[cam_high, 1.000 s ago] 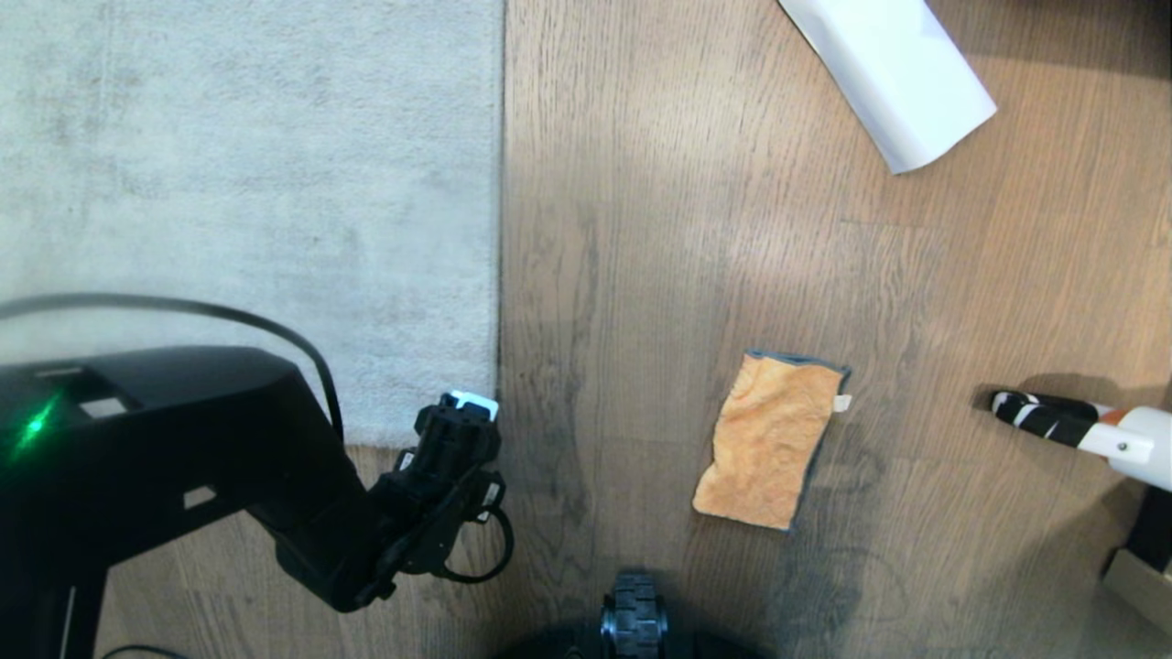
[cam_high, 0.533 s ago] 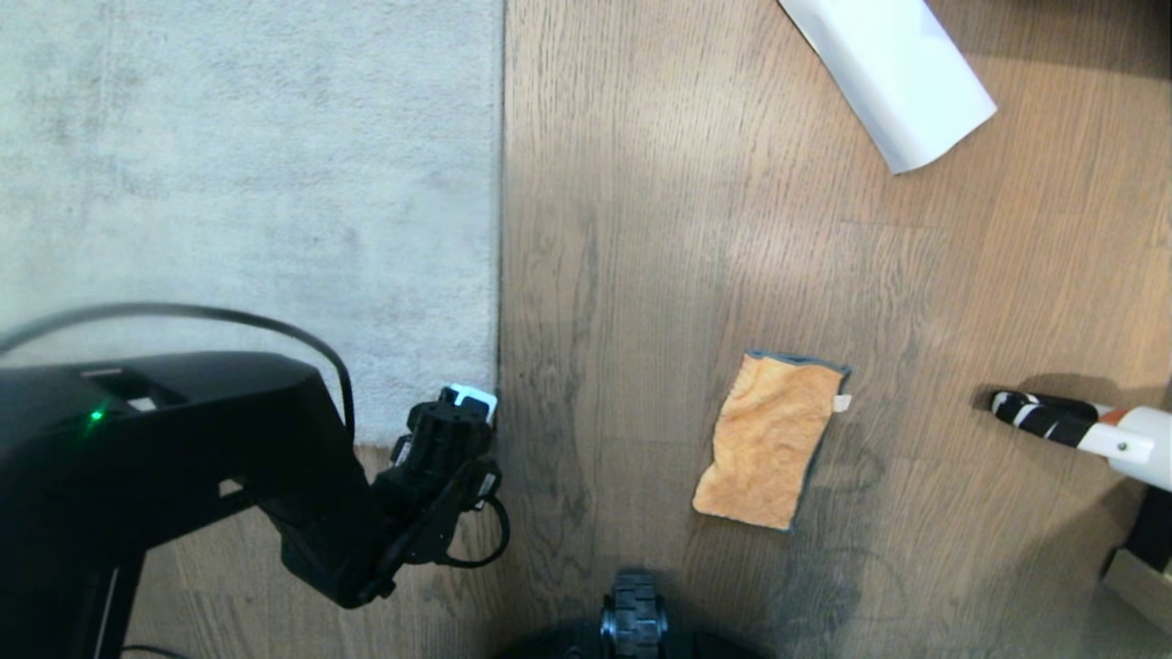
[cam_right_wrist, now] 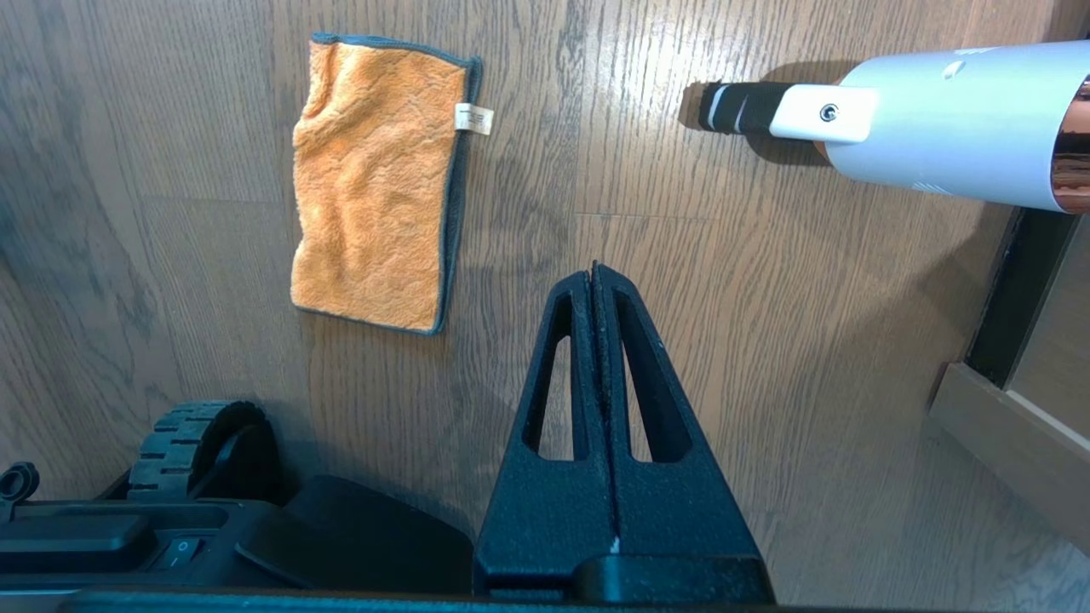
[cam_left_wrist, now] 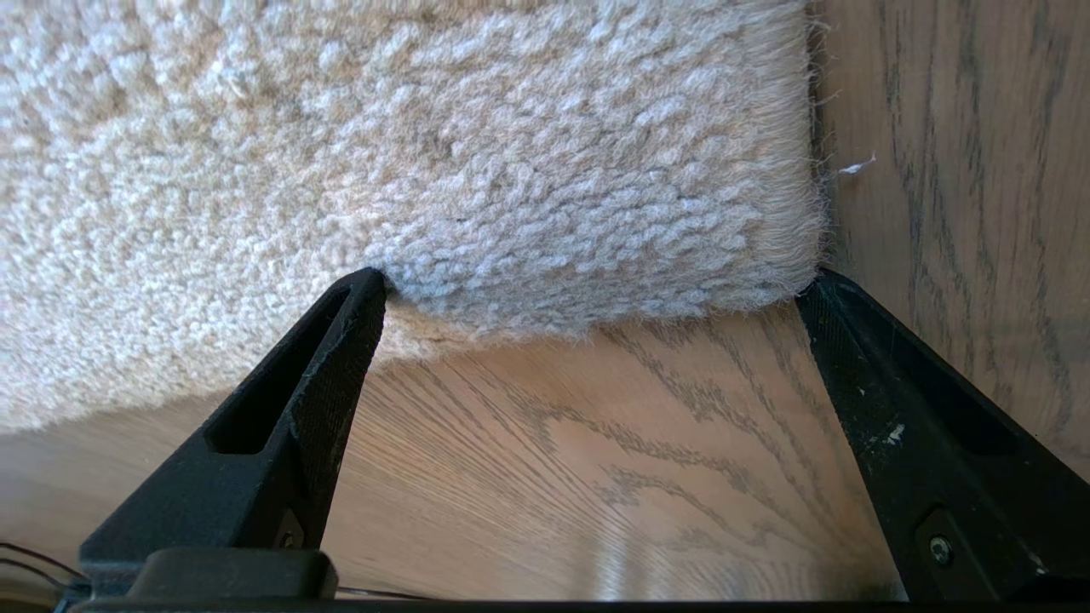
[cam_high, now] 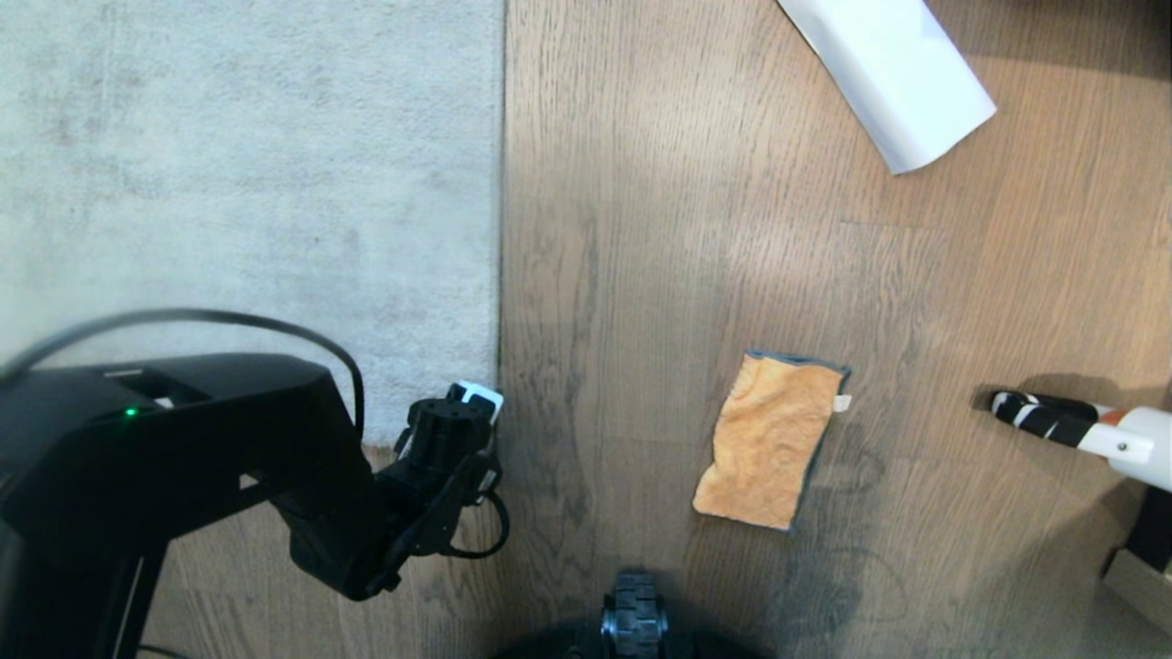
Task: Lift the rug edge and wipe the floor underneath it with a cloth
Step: Lift up the carpet
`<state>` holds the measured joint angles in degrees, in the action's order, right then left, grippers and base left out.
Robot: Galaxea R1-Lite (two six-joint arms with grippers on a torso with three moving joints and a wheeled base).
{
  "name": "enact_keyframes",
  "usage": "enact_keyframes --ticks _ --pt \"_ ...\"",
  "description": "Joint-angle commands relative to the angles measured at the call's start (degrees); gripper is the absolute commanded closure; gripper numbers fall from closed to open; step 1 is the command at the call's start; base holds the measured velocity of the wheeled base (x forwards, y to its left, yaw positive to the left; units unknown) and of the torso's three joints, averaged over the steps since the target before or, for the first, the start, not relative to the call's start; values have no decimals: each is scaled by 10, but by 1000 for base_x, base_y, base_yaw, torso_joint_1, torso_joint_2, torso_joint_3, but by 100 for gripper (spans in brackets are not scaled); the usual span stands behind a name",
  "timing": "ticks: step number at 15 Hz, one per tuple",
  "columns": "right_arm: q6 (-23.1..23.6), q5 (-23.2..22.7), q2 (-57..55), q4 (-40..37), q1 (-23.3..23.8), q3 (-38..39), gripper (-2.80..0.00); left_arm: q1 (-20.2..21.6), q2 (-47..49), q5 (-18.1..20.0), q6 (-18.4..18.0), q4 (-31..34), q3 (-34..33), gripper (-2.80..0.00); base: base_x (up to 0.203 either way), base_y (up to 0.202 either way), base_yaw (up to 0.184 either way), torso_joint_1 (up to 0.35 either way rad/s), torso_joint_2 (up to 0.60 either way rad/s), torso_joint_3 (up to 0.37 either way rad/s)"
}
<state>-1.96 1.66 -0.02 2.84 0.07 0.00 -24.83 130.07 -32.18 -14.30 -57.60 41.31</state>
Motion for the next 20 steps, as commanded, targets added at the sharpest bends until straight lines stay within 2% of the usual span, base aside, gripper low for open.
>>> enact_keyframes --ticks 1,5,11,20 --pt "0 0 0 1 0 0 0 3 3 -2 -7 -14 2 -280 0 0 0 0 0 0" --pt "0 0 0 1 0 0 0 19 4 -2 -45 -46 1 -280 0 0 0 0 0 0" --pt "-1 0 -1 1 -1 0 0 27 -1 -2 -79 -67 1 -280 0 0 0 0 0 0" --pt "0 0 -1 1 0 0 0 27 0 -2 -74 -73 -5 -280 0 0 0 0 0 0"
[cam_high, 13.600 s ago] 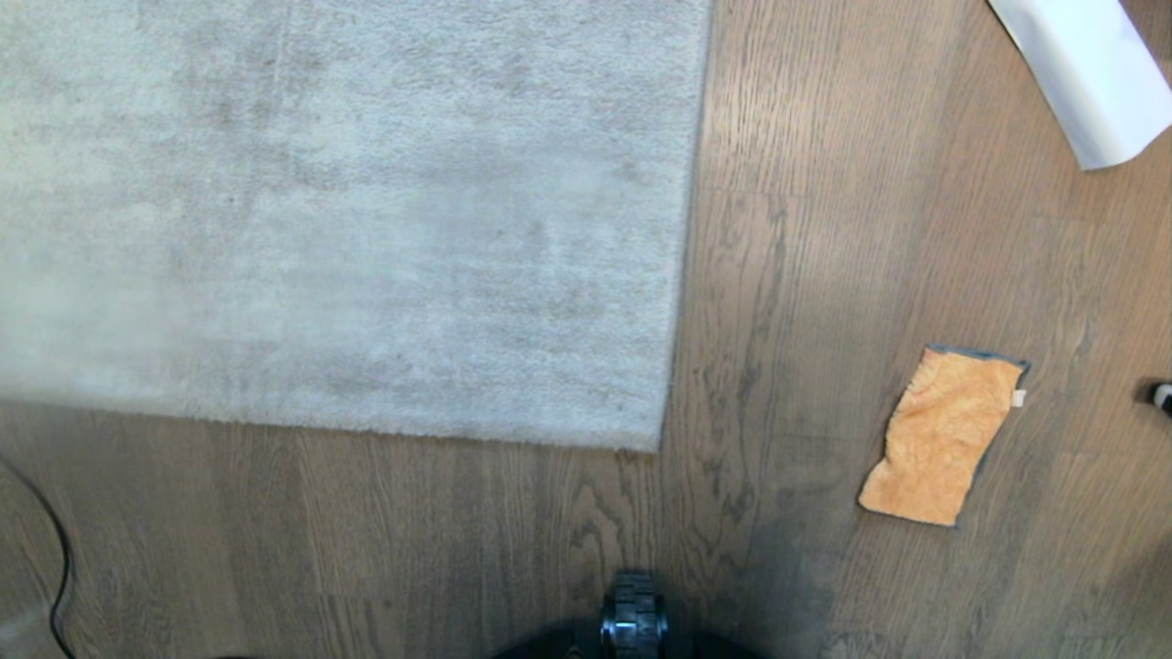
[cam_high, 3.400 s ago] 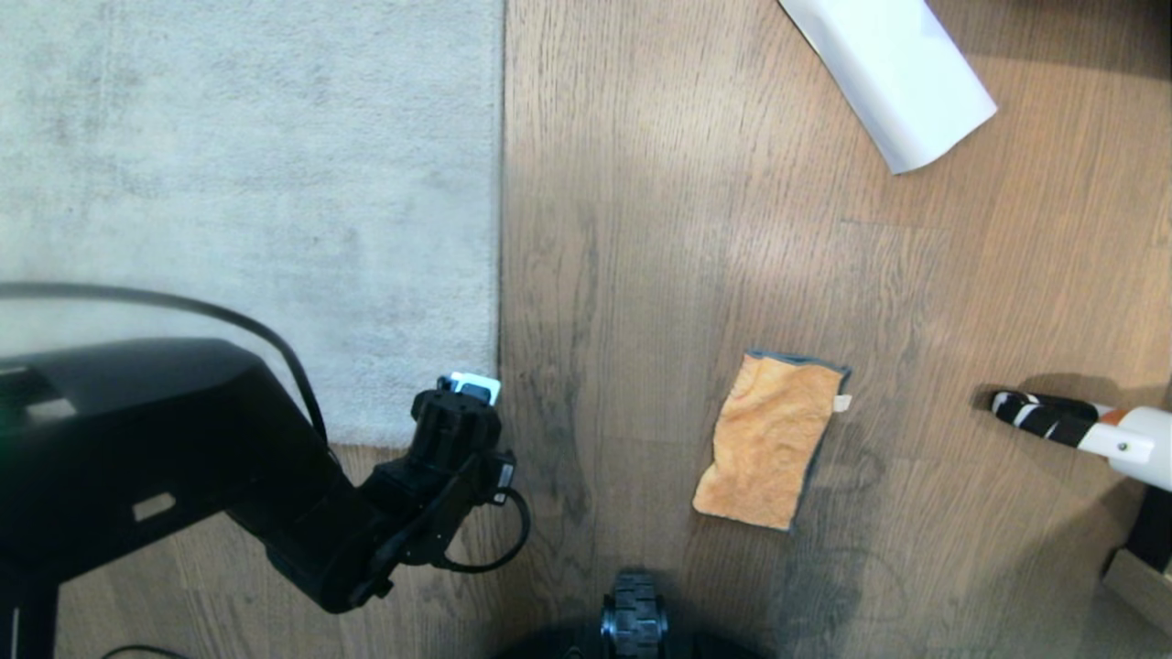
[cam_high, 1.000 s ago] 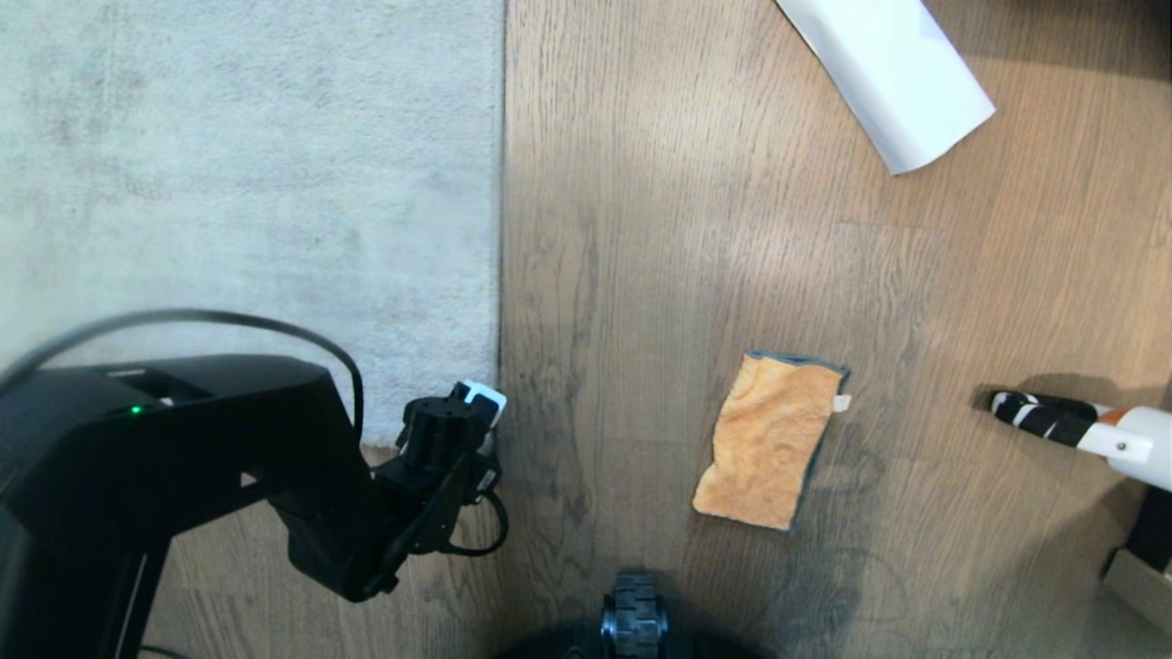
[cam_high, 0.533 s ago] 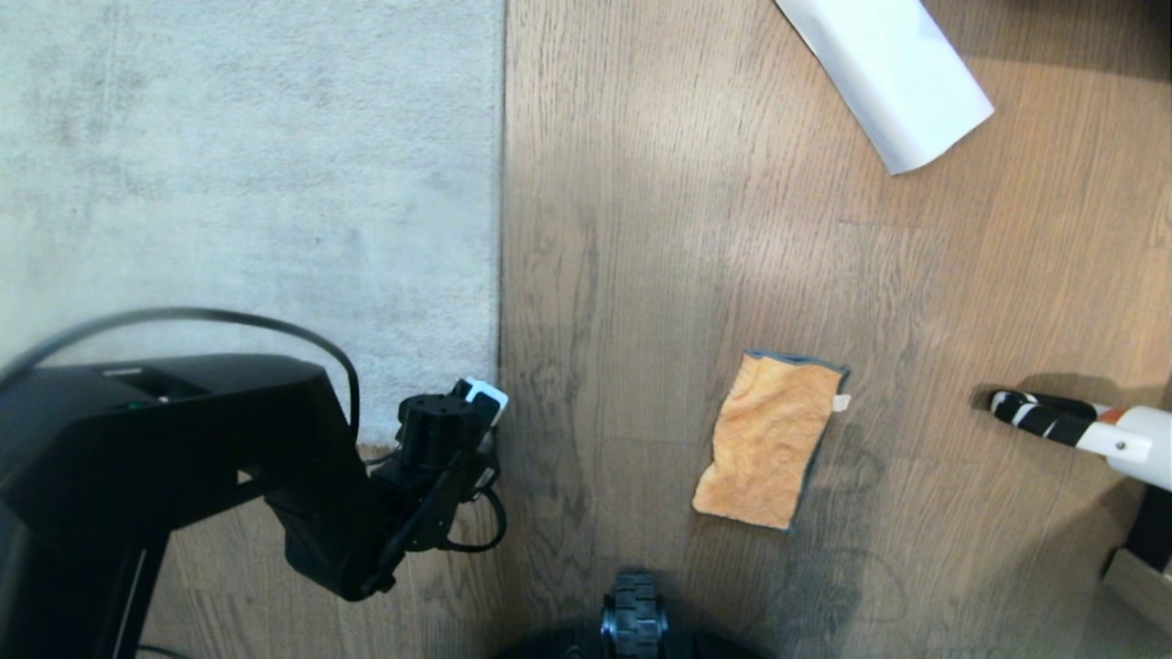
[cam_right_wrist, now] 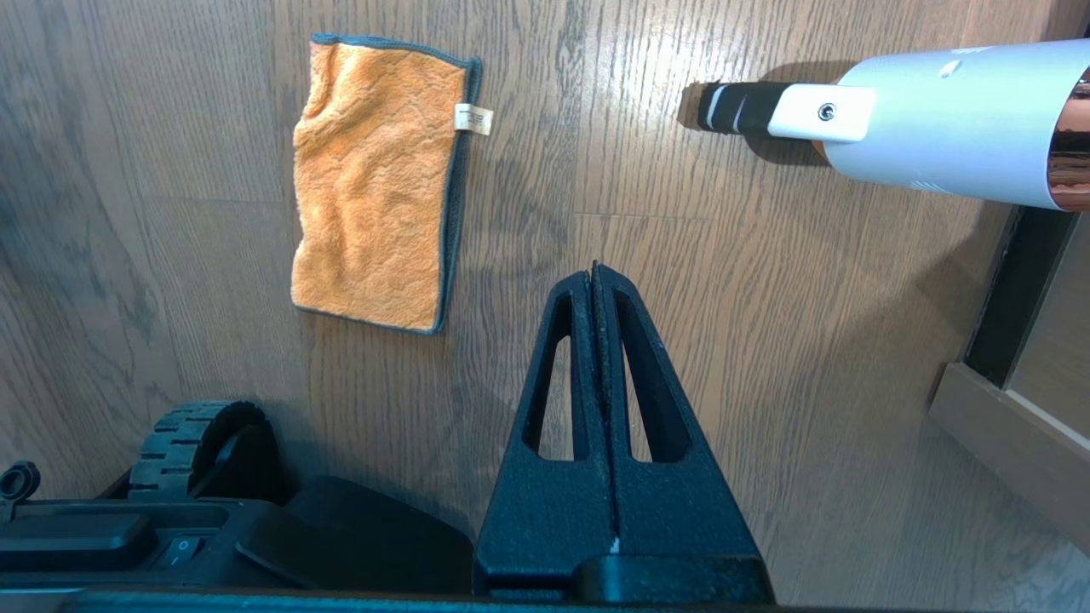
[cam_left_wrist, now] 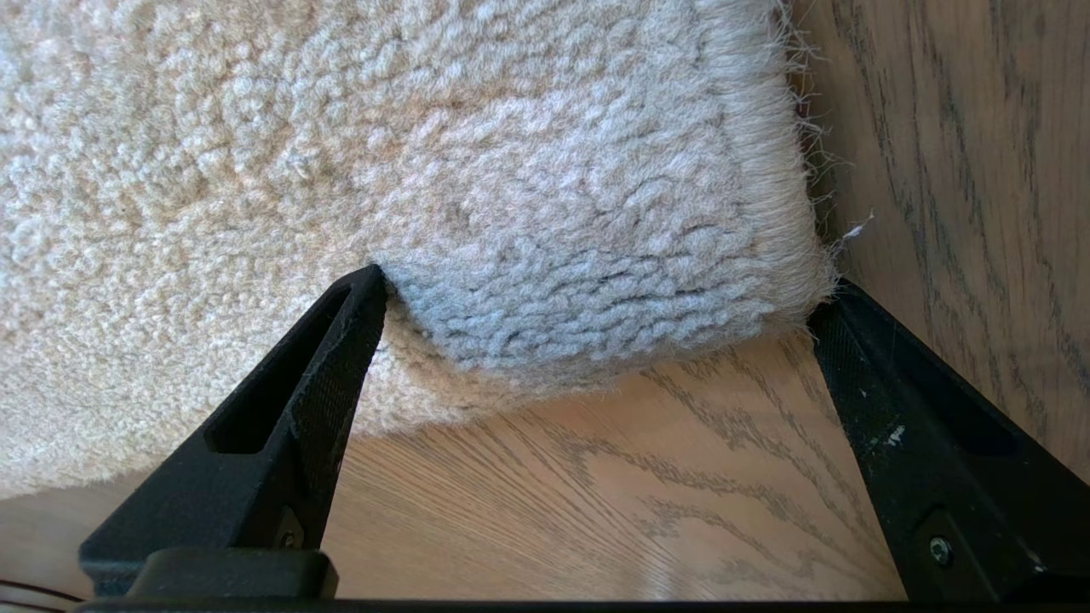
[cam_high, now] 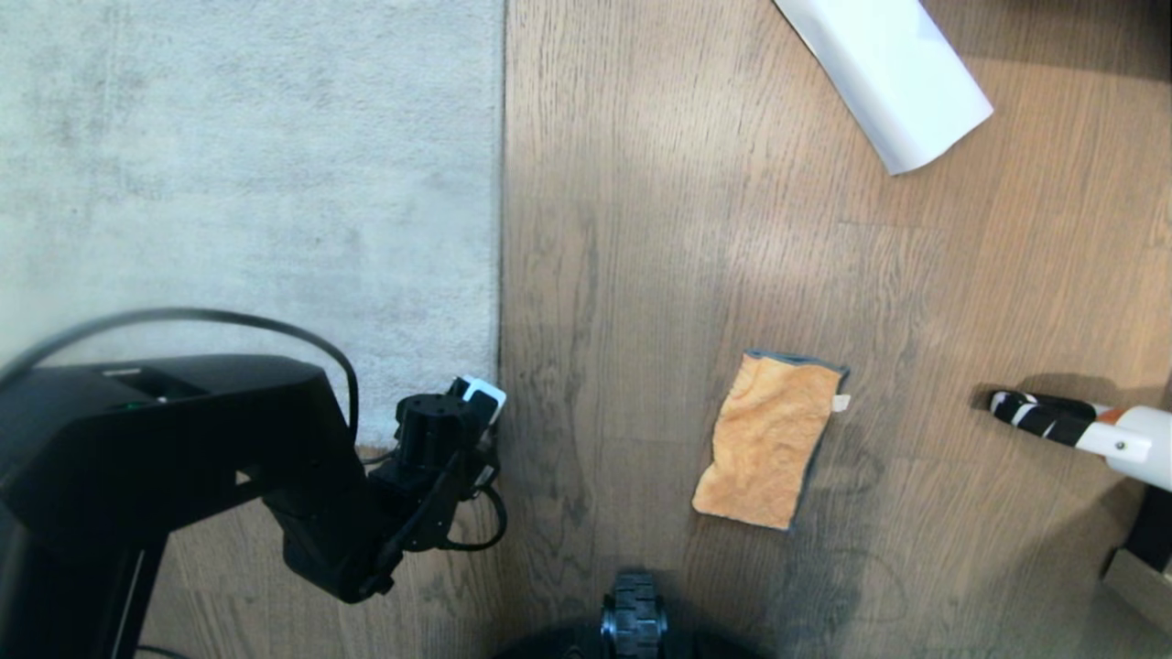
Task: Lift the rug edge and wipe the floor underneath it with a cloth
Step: Lift up the carpet
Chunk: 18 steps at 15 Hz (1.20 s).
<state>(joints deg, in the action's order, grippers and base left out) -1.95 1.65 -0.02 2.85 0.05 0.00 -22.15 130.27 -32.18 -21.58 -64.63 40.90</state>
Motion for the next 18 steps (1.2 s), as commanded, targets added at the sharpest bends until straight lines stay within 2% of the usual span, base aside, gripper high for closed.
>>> enact_keyframes --ticks 1,6,7,18 --pt "-1 0 0 0 0 0 0 0 -3 -2 -1 -2 -3 -280 0 0 0 0 0 0" --pt "0 0 0 0 0 0 0 1 -5 -2 0 -23 -23 -280 0 0 0 0 0 0" --pt "0 0 -1 0 0 0 0 3 -5 -2 0 -26 -24 0 0 0 0 0 0 0" --pt "0 0 -1 0 0 0 0 16 -25 -2 0 -25 -25 0 0 0 0 0 0 0"
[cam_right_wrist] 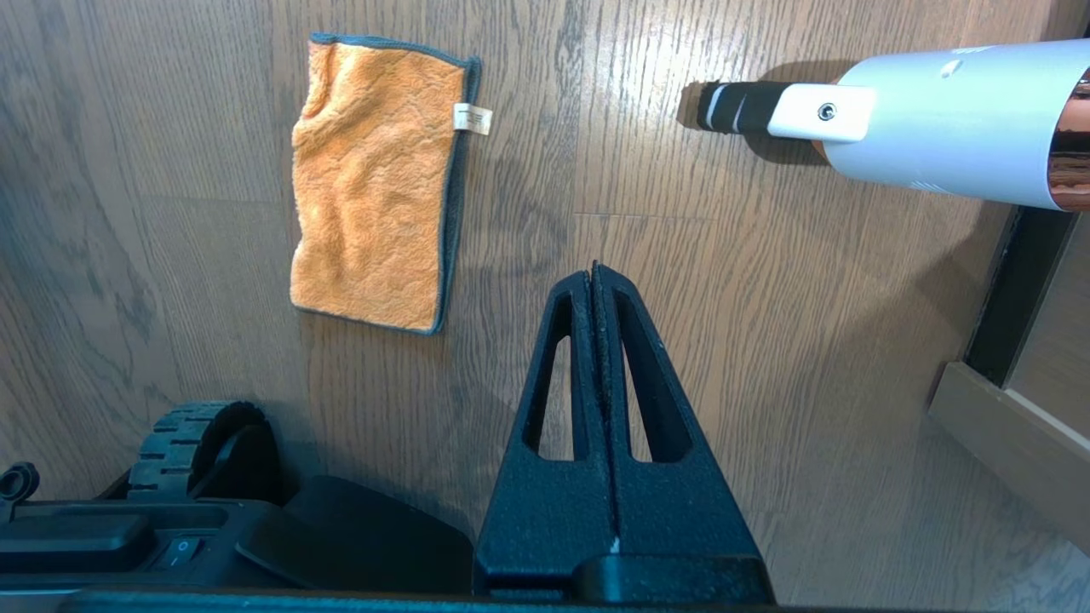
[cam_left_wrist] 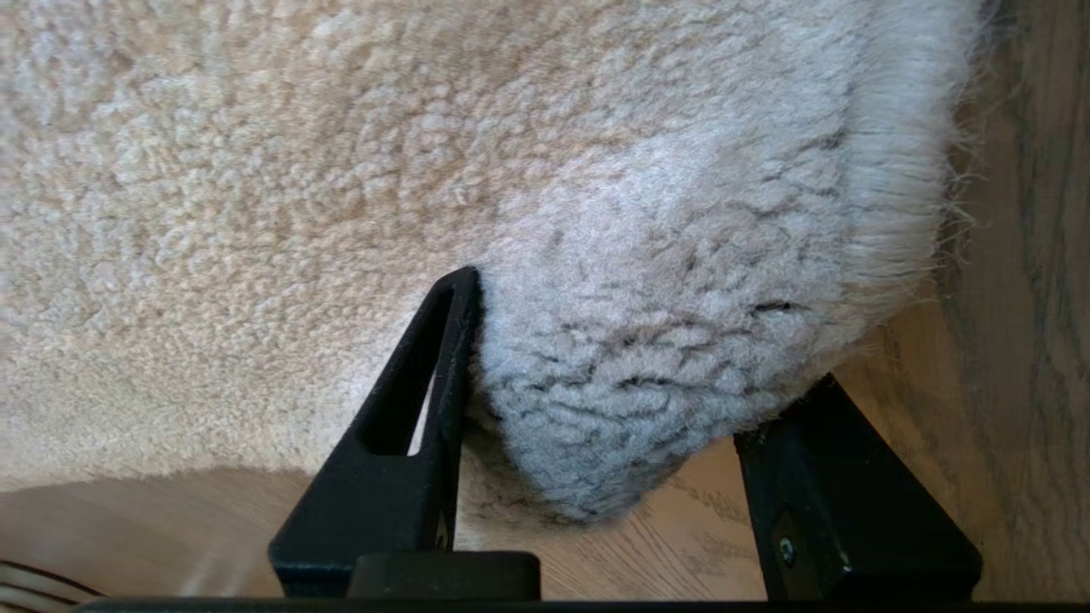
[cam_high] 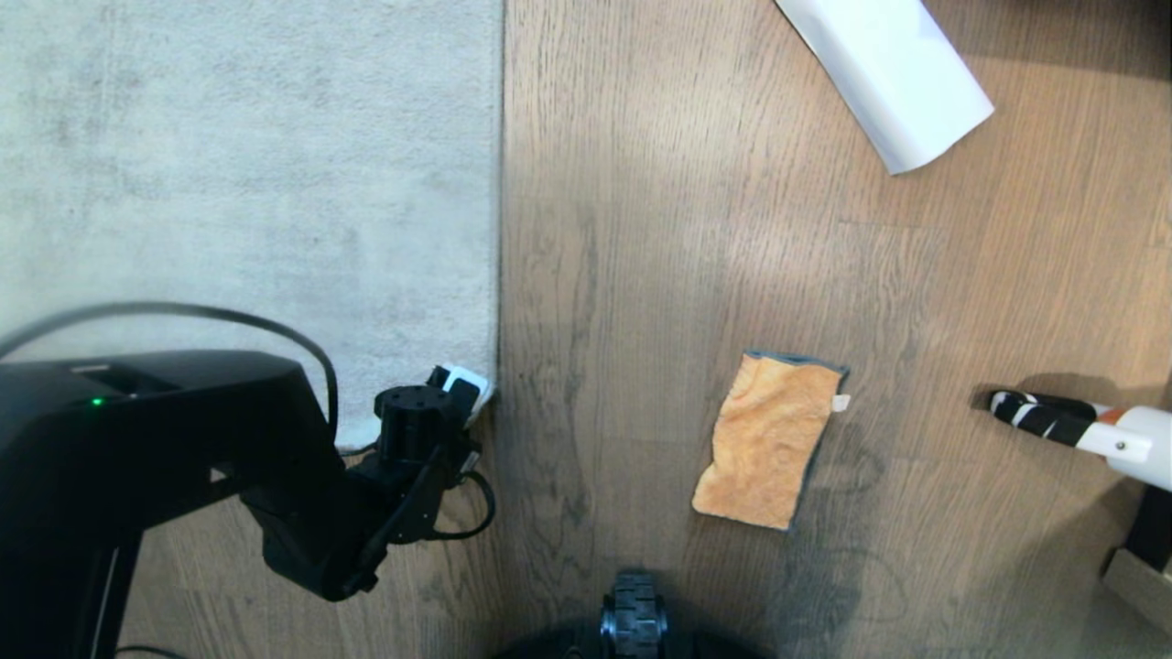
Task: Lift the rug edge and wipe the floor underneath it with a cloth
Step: Lift up the carpet
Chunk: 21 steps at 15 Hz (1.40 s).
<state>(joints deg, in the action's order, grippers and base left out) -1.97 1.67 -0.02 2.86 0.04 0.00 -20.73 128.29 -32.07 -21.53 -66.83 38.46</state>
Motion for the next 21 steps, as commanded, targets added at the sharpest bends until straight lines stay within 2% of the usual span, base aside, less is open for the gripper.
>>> enact_keyframes --ticks 1,18,21 --pt "0 0 0 0 0 0 0 4 -7 -3 -1 -3 -3 0 0 0 0 0 0 0" --pt "0 0 0 0 0 0 0 55 -121 -2 -6 5 -68 0 0 0 0 0 0 0" --pt "0 0 0 0 0 0 0 63 -153 -2 -7 29 -72 0 0 0 0 0 0 0"
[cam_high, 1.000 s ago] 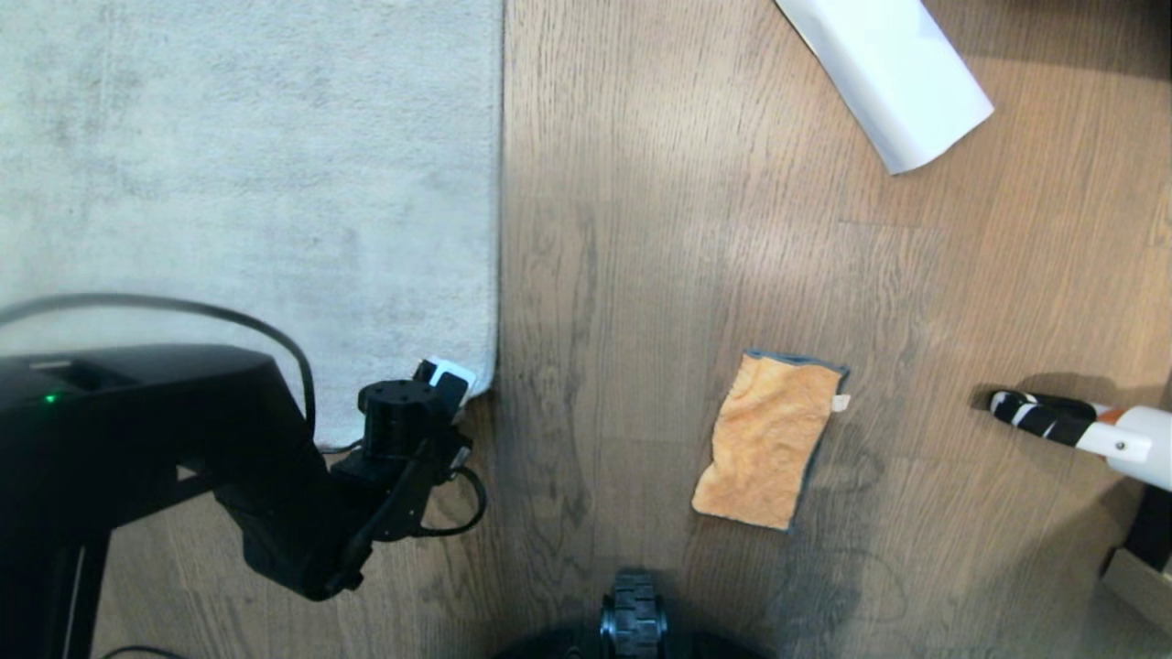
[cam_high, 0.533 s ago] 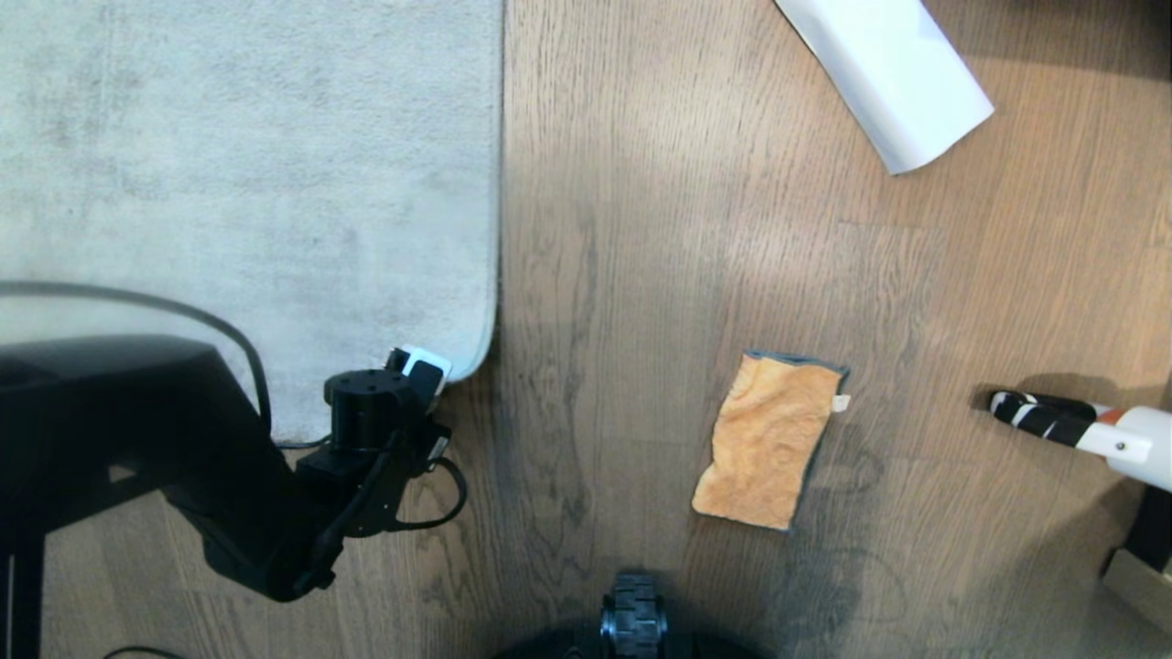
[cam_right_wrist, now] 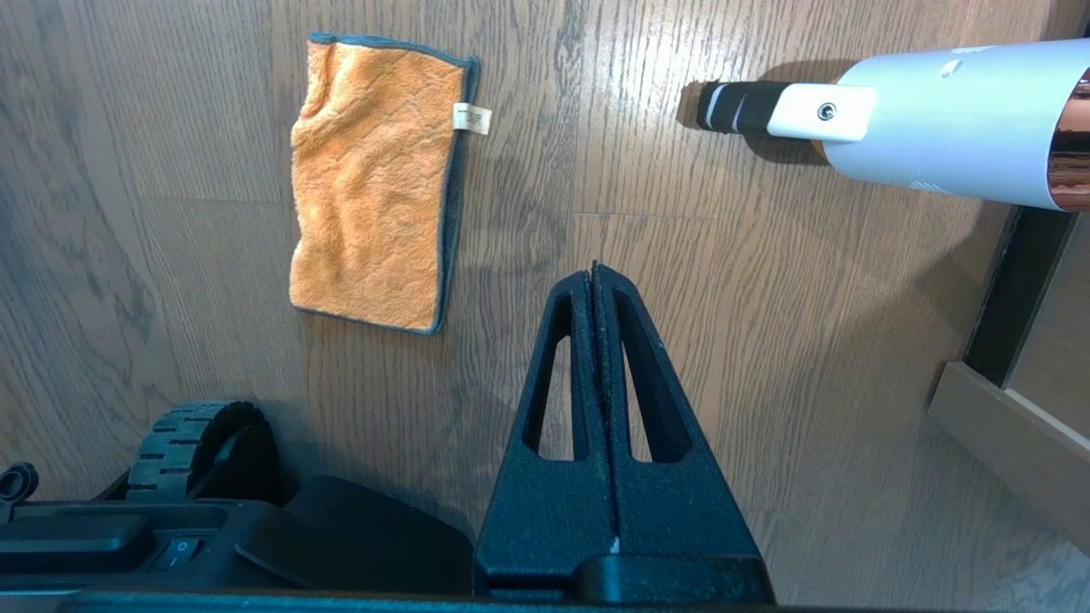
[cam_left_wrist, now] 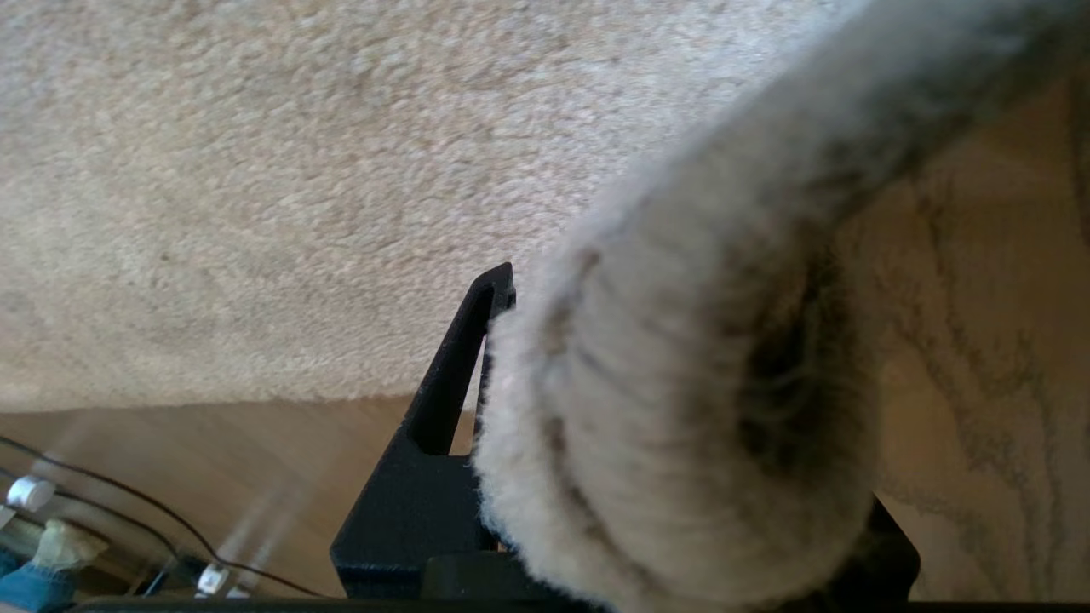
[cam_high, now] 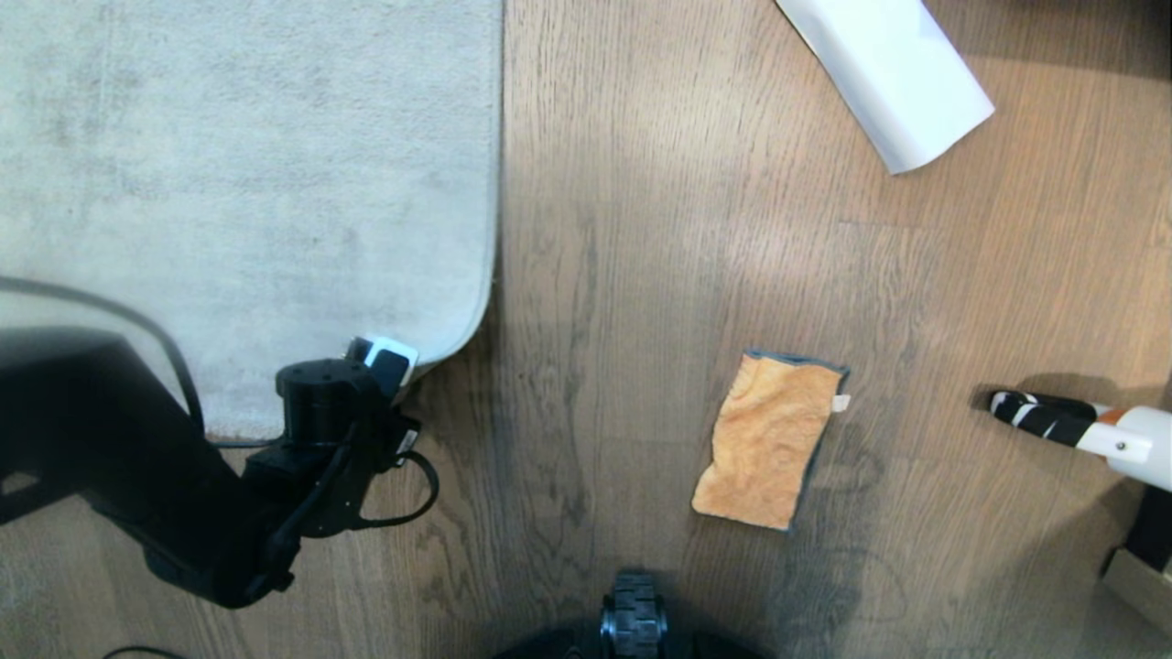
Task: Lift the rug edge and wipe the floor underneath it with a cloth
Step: Lift up the carpet
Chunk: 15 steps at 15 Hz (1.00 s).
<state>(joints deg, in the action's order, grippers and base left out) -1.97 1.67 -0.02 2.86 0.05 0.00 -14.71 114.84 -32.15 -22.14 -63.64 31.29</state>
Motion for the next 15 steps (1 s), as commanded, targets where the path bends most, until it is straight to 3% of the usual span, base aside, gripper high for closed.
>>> enact_keyframes --ticks 1,4,15 --pt "0 0 0 0 0 0 0 5 -31 -1 -6 8 0 0 0 0 0 0 0 0" --pt "0 0 -1 0 0 0 0 19 -56 -1 -25 15 -1 0 0 0 0 0 0 0" --pt "0 0 0 0 0 0 0 36 -126 15 -4 12 10 0 0 0 0 0 0 0"
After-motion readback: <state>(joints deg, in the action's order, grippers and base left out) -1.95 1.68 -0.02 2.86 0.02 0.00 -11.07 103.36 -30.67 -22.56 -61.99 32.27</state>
